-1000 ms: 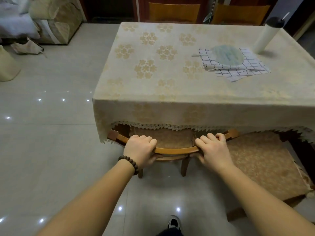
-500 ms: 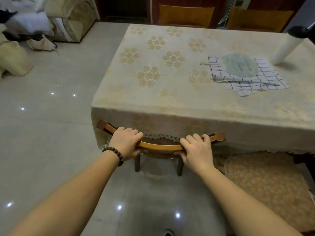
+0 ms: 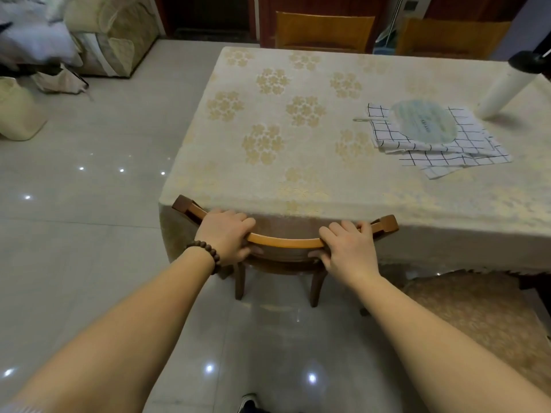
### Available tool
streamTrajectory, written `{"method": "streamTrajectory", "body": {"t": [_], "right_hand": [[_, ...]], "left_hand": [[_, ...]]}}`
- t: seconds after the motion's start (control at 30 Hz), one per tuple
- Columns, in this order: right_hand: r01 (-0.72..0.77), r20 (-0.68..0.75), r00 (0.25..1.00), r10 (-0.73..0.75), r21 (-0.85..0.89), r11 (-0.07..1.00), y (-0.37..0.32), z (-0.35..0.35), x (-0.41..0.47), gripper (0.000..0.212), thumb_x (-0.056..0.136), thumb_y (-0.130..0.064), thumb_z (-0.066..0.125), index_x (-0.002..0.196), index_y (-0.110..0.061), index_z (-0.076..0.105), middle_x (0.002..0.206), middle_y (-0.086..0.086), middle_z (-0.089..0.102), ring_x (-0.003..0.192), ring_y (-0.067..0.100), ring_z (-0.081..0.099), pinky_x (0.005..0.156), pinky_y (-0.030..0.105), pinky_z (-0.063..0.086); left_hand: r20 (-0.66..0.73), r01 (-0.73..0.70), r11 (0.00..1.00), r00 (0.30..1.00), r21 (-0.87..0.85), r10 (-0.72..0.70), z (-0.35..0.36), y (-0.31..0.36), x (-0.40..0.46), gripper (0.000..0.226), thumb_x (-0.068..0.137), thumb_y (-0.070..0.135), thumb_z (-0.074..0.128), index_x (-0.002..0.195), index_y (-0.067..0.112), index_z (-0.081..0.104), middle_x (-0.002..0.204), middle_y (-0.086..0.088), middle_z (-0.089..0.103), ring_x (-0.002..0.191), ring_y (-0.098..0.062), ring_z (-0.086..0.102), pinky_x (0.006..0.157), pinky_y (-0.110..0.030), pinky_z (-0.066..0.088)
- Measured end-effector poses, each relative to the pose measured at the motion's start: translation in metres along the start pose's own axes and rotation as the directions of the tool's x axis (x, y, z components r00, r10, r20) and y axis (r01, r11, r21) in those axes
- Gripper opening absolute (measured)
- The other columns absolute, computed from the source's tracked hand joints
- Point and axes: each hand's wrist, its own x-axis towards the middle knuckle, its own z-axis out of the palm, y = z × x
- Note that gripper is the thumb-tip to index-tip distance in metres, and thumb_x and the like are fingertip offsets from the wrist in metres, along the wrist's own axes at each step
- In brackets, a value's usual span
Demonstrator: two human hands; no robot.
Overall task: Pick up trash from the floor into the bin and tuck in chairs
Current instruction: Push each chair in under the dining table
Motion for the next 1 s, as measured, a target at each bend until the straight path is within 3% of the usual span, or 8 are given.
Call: {"method": "streamTrajectory", "body": {"t": [0.13,0.57,0.7,0.8,0.9,1.0], "right_hand": [[0.012,0.010,1.000,-0.012,-0.007,1.000,0.001,0.002,0.007,0.031,0.077,-0.050,0.062,0.086,-0.021,0.057,0.084,-0.003,0.063,0.084,0.024,0.055,0.078,0.039,0.031],[-0.035,0.088,0.995,0.041,-0.073,0.997,0.008,0.012,-0.016,0.036,0.075,-0.049,0.066,0.091,-0.018,0.056,0.086,0.000,0.061,0.085,0.027,0.051,0.081,0.043,0.037],[-0.053,0.212,0.974,0.076,-0.111,0.992,0.004,0.004,-0.012,0.049,0.081,-0.059,0.052,0.113,-0.021,0.052,0.109,0.001,0.059,0.106,0.026,0.046,0.098,0.045,0.028],[-0.086,0.309,0.945,0.108,-0.083,0.993,0.001,-0.005,-0.011,0.076,0.079,-0.073,0.039,0.138,-0.025,0.034,0.136,0.002,0.045,0.131,0.025,0.032,0.113,0.051,0.010],[-0.171,0.247,0.955,0.167,-0.004,0.985,-0.004,-0.026,-0.015,0.080,0.081,-0.074,0.030,0.145,-0.026,0.023,0.149,0.002,0.031,0.140,0.024,0.019,0.115,0.054,0.002],[-0.268,0.124,0.959,0.256,0.085,0.960,-0.010,-0.048,-0.032,0.069,0.086,-0.067,0.031,0.142,-0.025,0.029,0.148,0.002,0.033,0.139,0.023,0.021,0.115,0.051,0.006]], "left_hand": [[0.036,0.025,1.000,0.999,0.003,-0.025,0.000,-0.005,0.006,0.045,0.079,0.073,0.043,0.084,0.028,0.039,0.089,0.007,0.054,0.082,-0.017,0.053,0.073,-0.033,0.037],[0.049,0.027,0.999,0.998,0.020,-0.027,0.017,0.025,-0.004,0.055,0.083,0.072,0.037,0.105,0.023,0.048,0.100,0.003,0.057,0.091,-0.019,0.054,0.078,-0.034,0.038],[0.150,0.088,0.996,0.985,-0.006,-0.086,0.010,0.029,-0.002,0.059,0.080,0.072,0.041,0.118,0.026,0.047,0.113,0.002,0.056,0.107,-0.020,0.050,0.096,-0.041,0.035],[0.209,0.144,0.988,0.969,-0.062,-0.128,0.003,0.032,-0.006,0.084,0.075,0.080,0.036,0.140,0.027,0.032,0.140,-0.001,0.044,0.131,-0.023,0.035,0.111,-0.050,0.021],[0.126,0.201,0.968,0.975,-0.151,-0.183,-0.012,0.039,-0.016,0.085,0.078,0.079,0.030,0.146,0.026,0.024,0.148,0.000,0.035,0.137,-0.022,0.028,0.114,-0.051,0.016],[0.015,0.216,0.956,0.976,-0.198,-0.218,-0.029,0.055,-0.030,0.074,0.085,0.069,0.033,0.145,0.025,0.026,0.148,0.001,0.036,0.137,-0.020,0.029,0.115,-0.049,0.016]]}}
